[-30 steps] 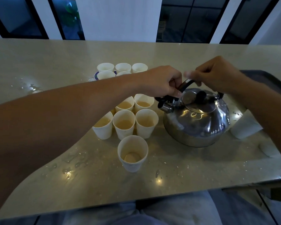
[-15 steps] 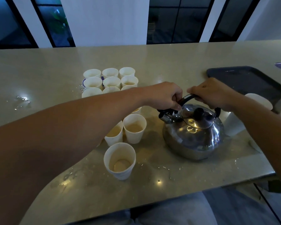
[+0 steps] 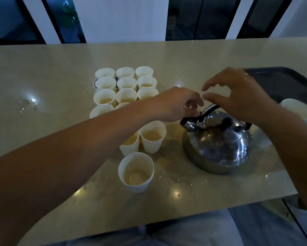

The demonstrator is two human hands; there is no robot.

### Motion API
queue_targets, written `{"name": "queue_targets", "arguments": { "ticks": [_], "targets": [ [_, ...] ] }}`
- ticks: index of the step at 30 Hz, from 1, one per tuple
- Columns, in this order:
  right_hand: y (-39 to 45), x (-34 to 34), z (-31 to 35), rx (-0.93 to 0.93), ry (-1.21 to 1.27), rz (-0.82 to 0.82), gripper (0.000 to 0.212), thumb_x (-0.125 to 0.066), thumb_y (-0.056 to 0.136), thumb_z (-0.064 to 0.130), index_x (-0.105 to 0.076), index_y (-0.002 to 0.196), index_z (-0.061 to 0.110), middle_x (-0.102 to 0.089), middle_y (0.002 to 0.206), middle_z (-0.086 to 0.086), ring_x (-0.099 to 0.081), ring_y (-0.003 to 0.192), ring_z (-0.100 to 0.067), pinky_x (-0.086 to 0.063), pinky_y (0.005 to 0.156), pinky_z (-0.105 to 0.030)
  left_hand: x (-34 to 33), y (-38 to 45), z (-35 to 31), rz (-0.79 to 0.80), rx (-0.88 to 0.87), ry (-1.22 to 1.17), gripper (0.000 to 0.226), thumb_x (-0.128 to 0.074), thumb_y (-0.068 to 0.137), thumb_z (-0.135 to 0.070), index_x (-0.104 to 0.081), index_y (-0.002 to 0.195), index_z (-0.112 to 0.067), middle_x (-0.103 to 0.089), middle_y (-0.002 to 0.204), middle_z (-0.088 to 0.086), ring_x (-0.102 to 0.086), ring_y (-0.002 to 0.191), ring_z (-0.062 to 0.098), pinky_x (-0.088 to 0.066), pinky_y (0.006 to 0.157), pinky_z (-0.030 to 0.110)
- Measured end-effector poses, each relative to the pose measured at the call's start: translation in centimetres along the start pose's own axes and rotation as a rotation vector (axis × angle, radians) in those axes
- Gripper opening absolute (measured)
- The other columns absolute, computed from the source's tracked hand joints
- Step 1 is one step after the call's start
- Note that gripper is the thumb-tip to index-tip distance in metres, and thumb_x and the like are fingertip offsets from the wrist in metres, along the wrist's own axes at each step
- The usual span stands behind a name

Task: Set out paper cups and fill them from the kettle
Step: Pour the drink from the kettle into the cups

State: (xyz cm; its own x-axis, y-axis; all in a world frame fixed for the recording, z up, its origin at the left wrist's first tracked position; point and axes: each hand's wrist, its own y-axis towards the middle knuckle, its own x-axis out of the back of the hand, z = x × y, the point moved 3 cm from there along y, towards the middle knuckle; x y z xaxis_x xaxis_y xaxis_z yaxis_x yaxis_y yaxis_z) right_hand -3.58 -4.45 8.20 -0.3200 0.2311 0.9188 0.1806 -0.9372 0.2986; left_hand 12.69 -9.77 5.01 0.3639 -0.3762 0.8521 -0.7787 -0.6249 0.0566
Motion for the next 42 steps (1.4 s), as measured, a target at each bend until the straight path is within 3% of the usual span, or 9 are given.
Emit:
{"name": "queue_targets", "arguments": {
  "ticks": [5,8,11,16,19,23,27,32,42],
  "targets": [
    [-1.3,-1.0,7.8,0.302,0.291,0.214,0.016,-0.065,0.083,0.036,-0.070,0.097,0.036,-0.062,0.090,0.020,-0.057,0.082,0.000,-0.042,0.071,-0.009,2.6,-4.5,1.5,-0.104,0.075,-0.041,0.020,-0.069,0.091,-0.023,-0.072,0.110,-0.020,-0.070,0.100,-0.010,-0.062,0.091,0.001,-0.044,0.073,0.008],
    [-3.1,-4.1,11.2,0.363,0.349,0.588,0.022,-0.070,0.082,0.040,-0.073,0.103,0.038,-0.067,0.094,0.022,-0.060,0.080,-0.003,-0.048,0.069,-0.014,3.0,-7.5,2.9,-0.181,0.156,-0.177,0.018,-0.066,0.093,-0.023,-0.072,0.110,-0.028,-0.070,0.102,-0.015,-0.062,0.097,-0.004,-0.044,0.079,0.007],
    [-4.5,-7.4,12.6,0.429,0.234,0.763,0.031,-0.075,0.083,0.040,-0.070,0.114,0.040,-0.067,0.109,0.018,-0.059,0.080,-0.006,-0.053,0.074,-0.026,2.8,-10.1,3.6,-0.247,0.193,-0.256,0.018,-0.066,0.094,-0.023,-0.072,0.109,-0.030,-0.070,0.102,-0.020,-0.062,0.098,-0.008,-0.045,0.080,0.006],
    [-4.7,-7.8,12.7,0.420,0.297,0.651,0.021,-0.075,0.086,0.029,-0.077,0.107,0.030,-0.073,0.102,0.017,-0.065,0.088,-0.003,-0.054,0.082,-0.033,2.6,-13.9,3.9,-0.348,0.238,-0.391,0.020,-0.065,0.094,-0.024,-0.071,0.112,-0.032,-0.072,0.102,-0.018,-0.066,0.098,-0.002,-0.051,0.086,0.019],
    [-4.1,-5.3,11.7,0.251,0.515,0.612,0.021,-0.076,0.081,0.032,-0.078,0.101,0.032,-0.074,0.095,0.017,-0.067,0.089,-0.007,-0.055,0.083,-0.033,3.2,-15.3,3.4,-0.406,0.254,-0.521,0.018,-0.064,0.094,-0.032,-0.070,0.112,-0.033,-0.073,0.102,-0.011,-0.069,0.094,0.010,-0.055,0.086,0.032],
    [-2.8,-1.2,10.7,0.123,0.777,0.366,0.021,-0.076,0.069,0.031,-0.078,0.090,0.031,-0.077,0.083,0.011,-0.069,0.074,-0.004,-0.050,0.070,-0.015,4.4,-15.5,1.3,-0.407,0.201,-0.773,0.038,-0.058,0.093,-0.045,-0.062,0.123,-0.023,-0.070,0.113,-0.002,-0.068,0.095,0.010,-0.056,0.081,0.026],
    [-1.4,0.4,10.1,0.034,0.868,0.151,0.021,-0.075,0.071,0.021,-0.078,0.092,0.023,-0.077,0.083,0.011,-0.069,0.074,0.000,-0.049,0.067,-0.010,4.9,-14.2,0.3,-0.369,0.200,-0.761,0.064,-0.063,0.080,-0.057,-0.050,0.138,-0.033,-0.063,0.125,-0.003,-0.063,0.110,0.008,-0.052,0.088,0.022],
    [-0.7,1.0,10.6,0.075,0.716,0.160,0.020,-0.065,0.089,0.019,-0.072,0.097,0.035,-0.074,0.078,0.014,-0.064,0.072,0.002,-0.045,0.069,-0.007,4.9,-12.9,0.3,-0.376,0.280,-0.603,0.084,-0.079,0.063,-0.056,-0.044,0.138,-0.042,-0.058,0.121,-0.017,-0.059,0.097,-0.009,-0.051,0.075,0.010],
    [2.8,1.4,10.4,0.070,0.376,0.151,0.019,-0.054,0.100,0.022,-0.062,0.099,0.039,-0.064,0.083,0.018,-0.059,0.084,0.001,-0.043,0.072,-0.005,6.4,-10.9,1.5,-0.482,0.408,-0.621,0.049,-0.077,0.071,-0.053,-0.060,0.112,-0.033,-0.069,0.097,-0.011,-0.067,0.086,0.008,-0.052,0.065,0.023]
  ]
}}
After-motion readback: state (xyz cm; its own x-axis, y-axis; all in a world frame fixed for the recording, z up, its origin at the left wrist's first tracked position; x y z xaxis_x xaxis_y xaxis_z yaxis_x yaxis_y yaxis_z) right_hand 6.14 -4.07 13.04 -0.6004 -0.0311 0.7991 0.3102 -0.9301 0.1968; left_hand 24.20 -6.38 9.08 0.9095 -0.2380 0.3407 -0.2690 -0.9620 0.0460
